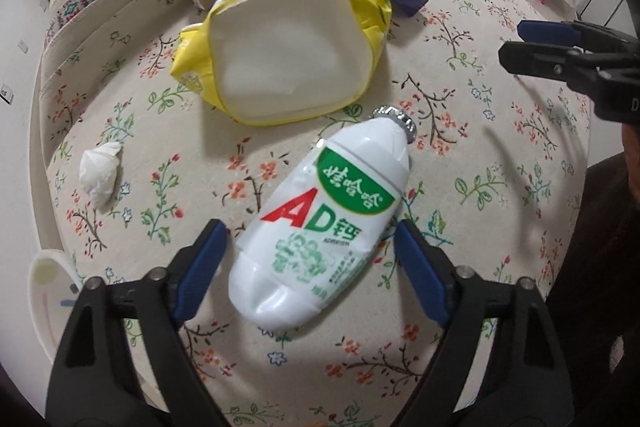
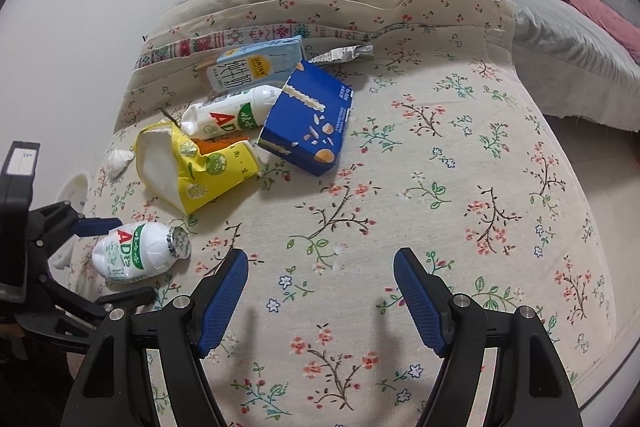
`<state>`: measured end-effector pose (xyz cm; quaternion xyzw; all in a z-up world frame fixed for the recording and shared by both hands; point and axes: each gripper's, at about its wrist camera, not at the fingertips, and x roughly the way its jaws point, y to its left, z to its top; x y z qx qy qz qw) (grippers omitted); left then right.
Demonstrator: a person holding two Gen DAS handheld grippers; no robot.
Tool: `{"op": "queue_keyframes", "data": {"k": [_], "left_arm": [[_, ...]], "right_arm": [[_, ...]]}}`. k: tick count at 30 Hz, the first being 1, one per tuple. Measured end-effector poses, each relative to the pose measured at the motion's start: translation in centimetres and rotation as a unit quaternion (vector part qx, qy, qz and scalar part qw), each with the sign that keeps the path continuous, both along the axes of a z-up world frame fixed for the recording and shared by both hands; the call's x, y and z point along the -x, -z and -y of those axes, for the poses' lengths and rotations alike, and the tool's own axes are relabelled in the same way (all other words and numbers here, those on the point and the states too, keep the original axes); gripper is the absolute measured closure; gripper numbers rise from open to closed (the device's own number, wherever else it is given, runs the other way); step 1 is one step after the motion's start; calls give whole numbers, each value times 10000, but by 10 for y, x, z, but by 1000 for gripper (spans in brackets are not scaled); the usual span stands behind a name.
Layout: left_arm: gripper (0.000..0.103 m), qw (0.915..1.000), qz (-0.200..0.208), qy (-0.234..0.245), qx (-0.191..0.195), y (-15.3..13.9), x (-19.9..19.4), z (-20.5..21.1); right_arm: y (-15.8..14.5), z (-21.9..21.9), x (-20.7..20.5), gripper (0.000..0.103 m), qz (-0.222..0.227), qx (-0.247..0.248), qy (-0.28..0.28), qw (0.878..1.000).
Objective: Collect trash
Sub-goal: 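Move the left gripper to the white AD milk bottle and grasp it, then grasp the blue cereal box with the right gripper while the left holds the bottle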
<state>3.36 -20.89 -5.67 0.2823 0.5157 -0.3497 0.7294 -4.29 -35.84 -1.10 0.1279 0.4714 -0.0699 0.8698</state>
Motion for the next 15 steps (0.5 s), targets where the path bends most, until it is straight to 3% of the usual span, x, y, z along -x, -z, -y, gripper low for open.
{"op": "queue_keyframes", "data": {"k": [7, 15], "left_arm": [[40, 9992, -217, -136, 313, -6, -8, -4], [49, 9965, -435, -351, 619, -19, -13, -31]], "right_arm": [[3, 10, -3, 26, -28, -242, 179, 9995], [1, 23, -14, 26, 13, -586, 414, 9974]]}}
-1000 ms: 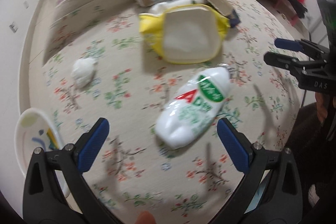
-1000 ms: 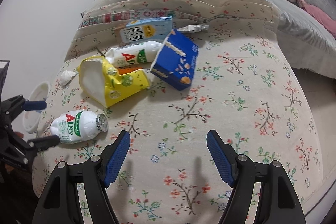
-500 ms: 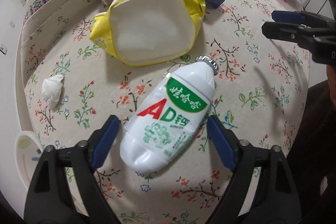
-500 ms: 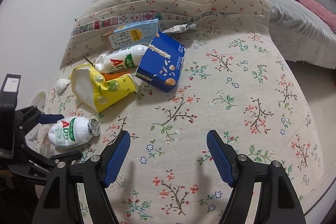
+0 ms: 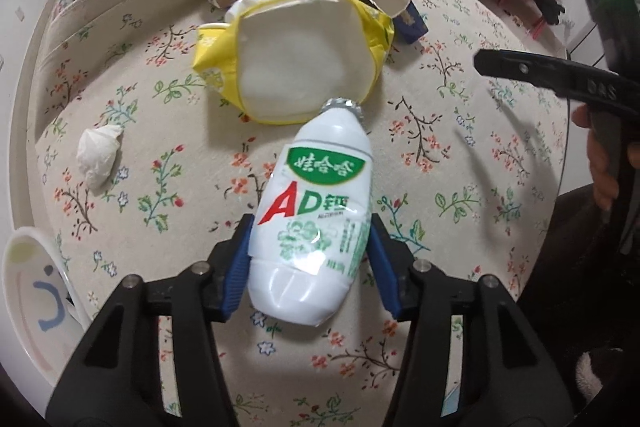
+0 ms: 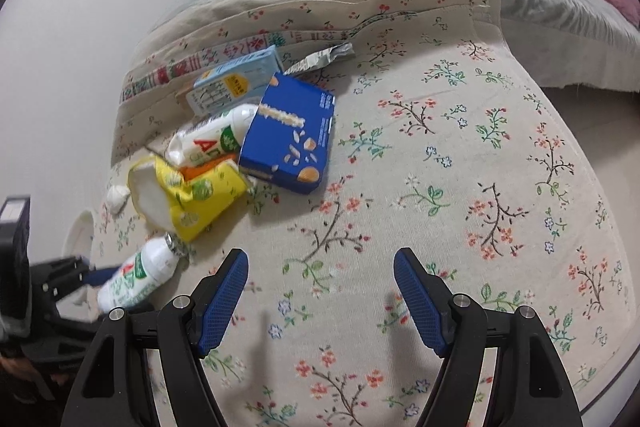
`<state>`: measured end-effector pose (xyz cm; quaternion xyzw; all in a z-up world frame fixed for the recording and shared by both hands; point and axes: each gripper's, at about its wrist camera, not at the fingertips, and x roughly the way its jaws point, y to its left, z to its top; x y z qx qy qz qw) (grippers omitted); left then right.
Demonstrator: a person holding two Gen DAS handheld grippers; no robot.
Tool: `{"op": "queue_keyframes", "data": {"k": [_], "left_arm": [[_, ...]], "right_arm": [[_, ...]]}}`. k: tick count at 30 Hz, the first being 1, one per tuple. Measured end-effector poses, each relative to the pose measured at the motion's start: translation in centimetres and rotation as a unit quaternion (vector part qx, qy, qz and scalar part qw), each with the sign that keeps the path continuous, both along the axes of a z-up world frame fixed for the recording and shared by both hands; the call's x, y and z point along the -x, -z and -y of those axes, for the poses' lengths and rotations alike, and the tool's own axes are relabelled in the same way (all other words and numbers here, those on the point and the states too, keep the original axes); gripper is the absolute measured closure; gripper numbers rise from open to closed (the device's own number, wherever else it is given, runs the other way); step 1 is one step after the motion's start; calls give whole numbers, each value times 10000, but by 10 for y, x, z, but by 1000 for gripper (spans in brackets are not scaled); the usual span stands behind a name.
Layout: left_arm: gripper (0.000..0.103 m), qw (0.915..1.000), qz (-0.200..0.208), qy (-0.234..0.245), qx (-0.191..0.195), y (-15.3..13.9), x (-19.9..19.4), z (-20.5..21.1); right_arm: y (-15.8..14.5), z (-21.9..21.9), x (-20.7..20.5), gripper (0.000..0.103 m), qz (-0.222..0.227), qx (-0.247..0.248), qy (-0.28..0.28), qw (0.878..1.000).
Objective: Collect trash
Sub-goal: 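Grasp the blue cereal box with the right gripper while the left holds the bottle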
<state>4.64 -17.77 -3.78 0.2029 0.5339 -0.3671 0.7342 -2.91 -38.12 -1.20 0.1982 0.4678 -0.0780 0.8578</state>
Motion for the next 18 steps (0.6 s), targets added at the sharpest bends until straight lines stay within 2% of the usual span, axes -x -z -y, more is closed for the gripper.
{"op": "queue_keyframes", "data": {"k": [9, 18], "left_arm": [[52, 9992, 79, -228, 303, -18, -2, -34], [52, 9973, 168, -553, 455, -26, -6, -63]], "right_arm": [[0, 14, -26, 26, 321, -303, 274, 9986], [12, 8, -57, 26, 474, -626, 151, 9968]]}}
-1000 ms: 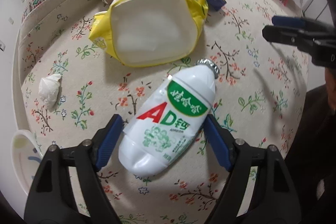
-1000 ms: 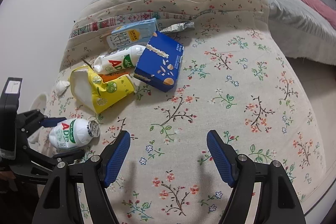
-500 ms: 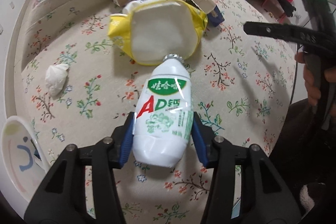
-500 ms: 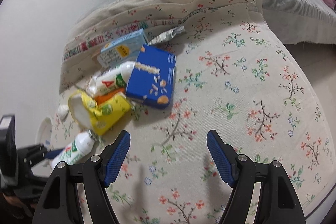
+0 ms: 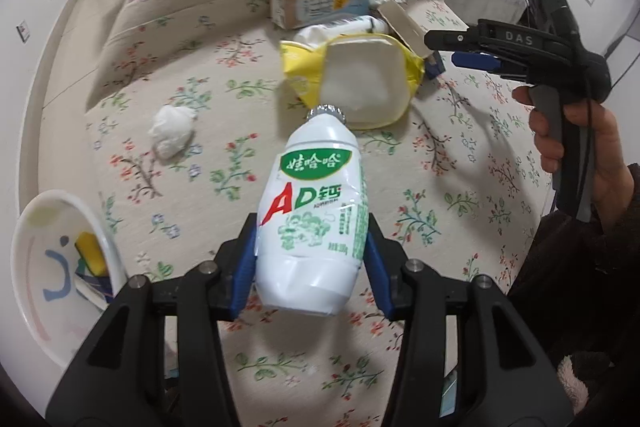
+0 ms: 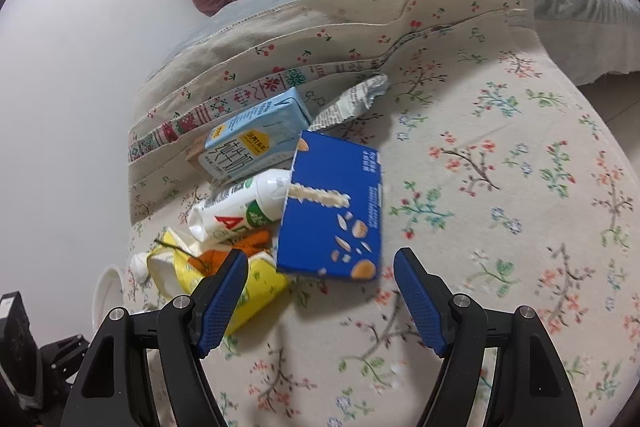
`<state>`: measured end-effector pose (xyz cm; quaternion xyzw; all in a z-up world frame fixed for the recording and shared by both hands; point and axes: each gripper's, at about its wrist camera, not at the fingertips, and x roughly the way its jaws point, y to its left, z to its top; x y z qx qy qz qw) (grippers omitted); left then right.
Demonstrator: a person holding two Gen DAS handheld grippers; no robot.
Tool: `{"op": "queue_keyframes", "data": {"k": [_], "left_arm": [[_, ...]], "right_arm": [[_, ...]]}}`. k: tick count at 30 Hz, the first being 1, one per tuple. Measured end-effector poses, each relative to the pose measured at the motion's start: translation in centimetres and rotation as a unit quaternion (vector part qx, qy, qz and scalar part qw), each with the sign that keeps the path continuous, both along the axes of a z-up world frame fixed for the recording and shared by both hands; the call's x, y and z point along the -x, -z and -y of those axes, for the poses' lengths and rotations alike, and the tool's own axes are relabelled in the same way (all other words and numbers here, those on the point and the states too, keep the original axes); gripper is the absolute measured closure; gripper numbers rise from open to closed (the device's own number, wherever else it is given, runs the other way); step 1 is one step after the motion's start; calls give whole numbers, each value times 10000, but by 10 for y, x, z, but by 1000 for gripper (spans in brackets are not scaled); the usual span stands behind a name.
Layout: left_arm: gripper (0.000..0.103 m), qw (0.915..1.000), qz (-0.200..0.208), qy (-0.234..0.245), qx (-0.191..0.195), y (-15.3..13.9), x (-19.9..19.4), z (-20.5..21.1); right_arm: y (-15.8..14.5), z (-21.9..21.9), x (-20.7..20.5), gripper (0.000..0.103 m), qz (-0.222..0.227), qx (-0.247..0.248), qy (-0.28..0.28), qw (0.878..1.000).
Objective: Collect trash
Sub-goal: 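Grasp the blue cereal box with the right gripper while the left holds the bottle, then carry the bottle and box over the bin and open both grippers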
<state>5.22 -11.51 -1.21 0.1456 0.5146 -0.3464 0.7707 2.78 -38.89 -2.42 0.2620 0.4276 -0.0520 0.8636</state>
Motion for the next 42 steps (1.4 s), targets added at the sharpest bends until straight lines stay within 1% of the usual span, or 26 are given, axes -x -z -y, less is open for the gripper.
{"op": "queue_keyframes", "data": {"k": [8, 10, 11, 13, 17, 22, 32, 38, 42], "left_arm": [[52, 9996, 117, -248, 42, -5, -4, -18], [52, 9994, 129, -325, 56, -5, -6, -23], [52, 9992, 132, -362, 64, -6, -7, -25], [52, 9989, 130, -450, 99, -7, -9, -30], [52, 9981, 185, -569, 163, -13, -11, -38], [52, 9968, 251, -718, 258, -20, -16, -44], [52, 9931, 406, -1034, 384, -33, -23, -66], [52, 9896, 461, -1293, 440, -37, -27, -86], [52, 9869, 486, -1465, 463, -38, -30, -103]], "right_arm": [[15, 2, -18, 27, -7, -54, 71, 10000], [19, 0, -20, 32, -21, -68, 30, 10000], [20, 0, -21, 39, -33, -48, 8, 10000], [19, -4, -21, 40, -39, 76, -37, 10000], [9, -13, -15, 40, 2, 402, -88, 9992], [-8, -19, 0, 40, 137, 467, -67, 9988], [-48, -41, 19, 40, 557, 615, -387, 9958], [-65, -70, 13, 40, 754, 659, -709, 9924], [-72, -94, 6, 40, 838, 706, -968, 9893]]}}
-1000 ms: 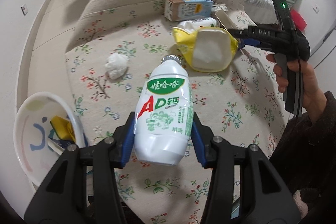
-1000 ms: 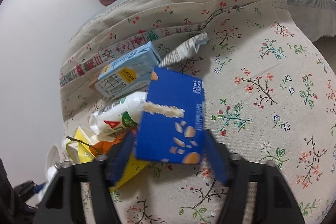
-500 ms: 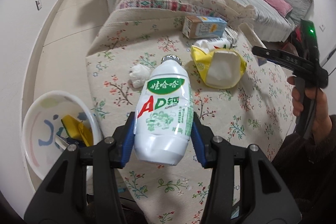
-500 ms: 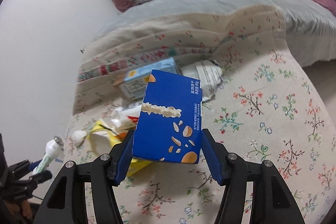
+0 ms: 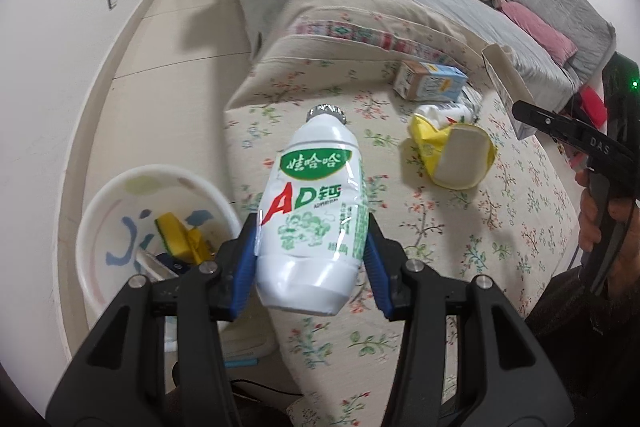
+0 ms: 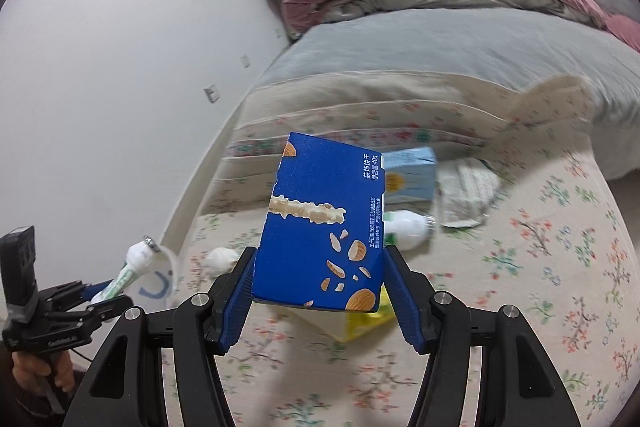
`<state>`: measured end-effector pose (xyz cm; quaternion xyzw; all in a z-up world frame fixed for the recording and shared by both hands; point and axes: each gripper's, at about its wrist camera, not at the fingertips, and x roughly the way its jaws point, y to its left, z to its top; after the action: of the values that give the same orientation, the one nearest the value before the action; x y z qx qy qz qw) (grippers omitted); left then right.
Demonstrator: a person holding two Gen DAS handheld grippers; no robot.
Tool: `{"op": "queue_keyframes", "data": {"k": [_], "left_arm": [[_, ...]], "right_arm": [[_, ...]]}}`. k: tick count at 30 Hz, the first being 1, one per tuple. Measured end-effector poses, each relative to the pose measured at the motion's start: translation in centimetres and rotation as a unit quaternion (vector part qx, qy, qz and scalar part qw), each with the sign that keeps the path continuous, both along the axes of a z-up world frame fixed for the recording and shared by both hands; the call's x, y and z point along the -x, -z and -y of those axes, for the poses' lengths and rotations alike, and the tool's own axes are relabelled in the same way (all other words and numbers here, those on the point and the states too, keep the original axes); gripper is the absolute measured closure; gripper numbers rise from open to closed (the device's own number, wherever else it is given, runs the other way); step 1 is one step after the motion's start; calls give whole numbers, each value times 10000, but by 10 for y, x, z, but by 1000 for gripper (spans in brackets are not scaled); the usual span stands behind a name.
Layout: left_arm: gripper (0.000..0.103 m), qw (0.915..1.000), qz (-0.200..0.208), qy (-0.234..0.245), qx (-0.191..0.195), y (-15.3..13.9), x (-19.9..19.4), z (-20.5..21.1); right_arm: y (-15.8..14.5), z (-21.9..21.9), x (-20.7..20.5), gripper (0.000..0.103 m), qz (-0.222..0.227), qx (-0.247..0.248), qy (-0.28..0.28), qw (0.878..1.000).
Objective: Collect trash
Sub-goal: 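Carry the bottle and box over the bin and open both grippers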
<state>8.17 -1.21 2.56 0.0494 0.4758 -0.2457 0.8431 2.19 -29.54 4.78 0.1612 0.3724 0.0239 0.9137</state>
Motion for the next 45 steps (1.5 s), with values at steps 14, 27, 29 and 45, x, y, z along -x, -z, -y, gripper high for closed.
{"op": "queue_keyframes", "data": {"k": [14, 27, 29, 45], "left_arm": [[52, 9968, -145, -781, 45, 13, -10, -76], [52, 9893, -539, -1352, -76, 39, -23, -126], [52, 9885, -573, -1397, -84, 40, -27, -130], [52, 9856, -572, -1542, -403, 49, -34, -144]], "right_arm": [[1, -89, -26, 40, -125, 89, -898, 9958], [31, -184, -58, 40, -580, -22, -1885, 9804], [36, -198, -64, 40, -654, -27, -1999, 9776], [72, -262, -96, 29, -946, -201, -2641, 9596]]}}
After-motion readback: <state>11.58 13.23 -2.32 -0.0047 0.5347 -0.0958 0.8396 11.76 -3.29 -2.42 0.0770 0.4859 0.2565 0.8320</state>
